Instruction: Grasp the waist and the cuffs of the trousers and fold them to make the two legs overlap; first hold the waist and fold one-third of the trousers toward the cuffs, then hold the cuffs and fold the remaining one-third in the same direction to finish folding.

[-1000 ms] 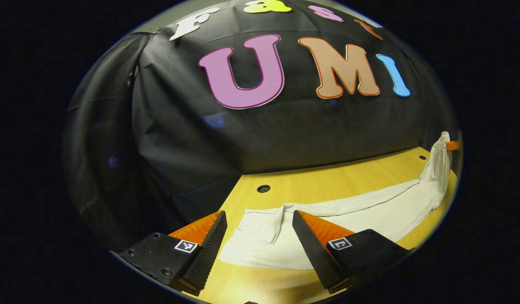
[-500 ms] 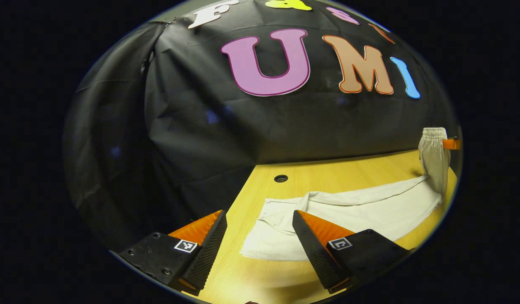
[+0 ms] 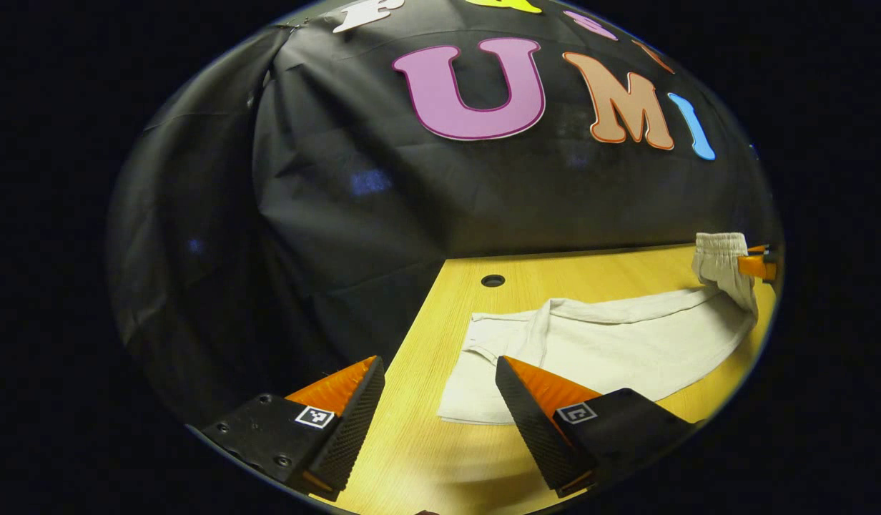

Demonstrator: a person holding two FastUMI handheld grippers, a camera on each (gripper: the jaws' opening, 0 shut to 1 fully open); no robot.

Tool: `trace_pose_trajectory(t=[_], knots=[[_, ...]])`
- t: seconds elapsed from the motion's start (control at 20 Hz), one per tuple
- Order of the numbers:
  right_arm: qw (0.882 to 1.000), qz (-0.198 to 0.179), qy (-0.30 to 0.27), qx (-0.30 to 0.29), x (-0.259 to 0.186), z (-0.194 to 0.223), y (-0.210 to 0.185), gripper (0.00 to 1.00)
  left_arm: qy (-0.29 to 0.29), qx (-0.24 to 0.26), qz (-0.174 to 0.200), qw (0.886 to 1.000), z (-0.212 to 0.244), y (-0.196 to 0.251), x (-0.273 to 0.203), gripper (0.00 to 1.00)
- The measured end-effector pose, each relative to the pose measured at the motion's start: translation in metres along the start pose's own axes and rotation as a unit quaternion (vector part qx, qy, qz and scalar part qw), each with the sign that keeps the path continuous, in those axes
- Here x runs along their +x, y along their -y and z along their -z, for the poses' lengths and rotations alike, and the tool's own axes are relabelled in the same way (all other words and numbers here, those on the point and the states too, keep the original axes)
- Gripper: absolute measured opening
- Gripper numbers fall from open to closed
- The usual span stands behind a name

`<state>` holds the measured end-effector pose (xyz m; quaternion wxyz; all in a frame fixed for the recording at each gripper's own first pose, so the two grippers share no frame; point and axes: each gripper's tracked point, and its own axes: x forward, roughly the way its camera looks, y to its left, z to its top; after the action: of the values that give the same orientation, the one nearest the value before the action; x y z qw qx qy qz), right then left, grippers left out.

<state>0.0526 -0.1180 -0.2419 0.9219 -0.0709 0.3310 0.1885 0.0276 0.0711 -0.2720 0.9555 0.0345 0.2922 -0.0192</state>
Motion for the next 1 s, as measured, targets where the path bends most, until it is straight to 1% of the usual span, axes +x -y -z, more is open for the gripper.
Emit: trace_pose_trajectory(t=[0.05, 0.15, 0.25, 0.35, 0.4, 0.45, 0.55, 0.6, 0.65, 0.75, 1.0], knots=[[1.0, -0.005, -0.01, -0.012, -0.002, -0.001, 0.0, 0.15, -0.004, 0.0, 0.002, 1.0, 0.004, -0.002, 0.005, 0.96], [0.998, -0.01, -0.026, -0.047, -0.003, -0.002, 0.001, 0.15, -0.009, 0.0, 0.009, 1.0, 0.009, -0.003, 0.011, 0.96], [0.996, -0.017, -0.037, -0.08, -0.003, -0.002, 0.002, 0.19, -0.013, 0.0, 0.017, 1.0, 0.014, -0.005, 0.018, 0.96], [0.994, -0.04, -0.044, -0.089, -0.006, -0.004, 0.004, 0.31, -0.022, -0.002, 0.028, 0.999, 0.023, -0.004, 0.026, 0.96], [0.994, -0.045, -0.043, -0.091, -0.007, -0.009, 0.006, 0.42, -0.027, -0.005, 0.034, 0.999, 0.027, -0.003, 0.029, 0.96], [0.994, -0.049, -0.04, -0.093, -0.01, -0.01, 0.005, 0.56, -0.031, -0.009, 0.04, 0.999, 0.03, 0.001, 0.034, 0.97], [0.994, -0.049, -0.036, -0.094, -0.019, -0.008, -0.005, 0.99, -0.04, -0.02, 0.054, 0.998, 0.037, 0.011, 0.044, 0.96], [0.994, -0.047, -0.038, -0.093, -0.024, -0.006, -0.007, 0.98, -0.047, -0.026, 0.062, 0.997, 0.043, 0.014, 0.048, 0.92], [0.994, -0.044, -0.04, -0.093, -0.026, -0.005, -0.007, 0.98, -0.055, -0.034, 0.068, 0.996, 0.05, 0.017, 0.051, 0.96], [0.994, -0.036, -0.044, -0.092, -0.029, -0.005, -0.004, 0.98, -0.074, -0.049, 0.077, 0.993, 0.064, 0.025, 0.06, 0.97], [0.994, -0.024, -0.05, -0.095, -0.039, -0.004, 0.001, 0.98, -0.115, -0.078, 0.088, 0.986, 0.095, 0.034, 0.075, 0.97]])
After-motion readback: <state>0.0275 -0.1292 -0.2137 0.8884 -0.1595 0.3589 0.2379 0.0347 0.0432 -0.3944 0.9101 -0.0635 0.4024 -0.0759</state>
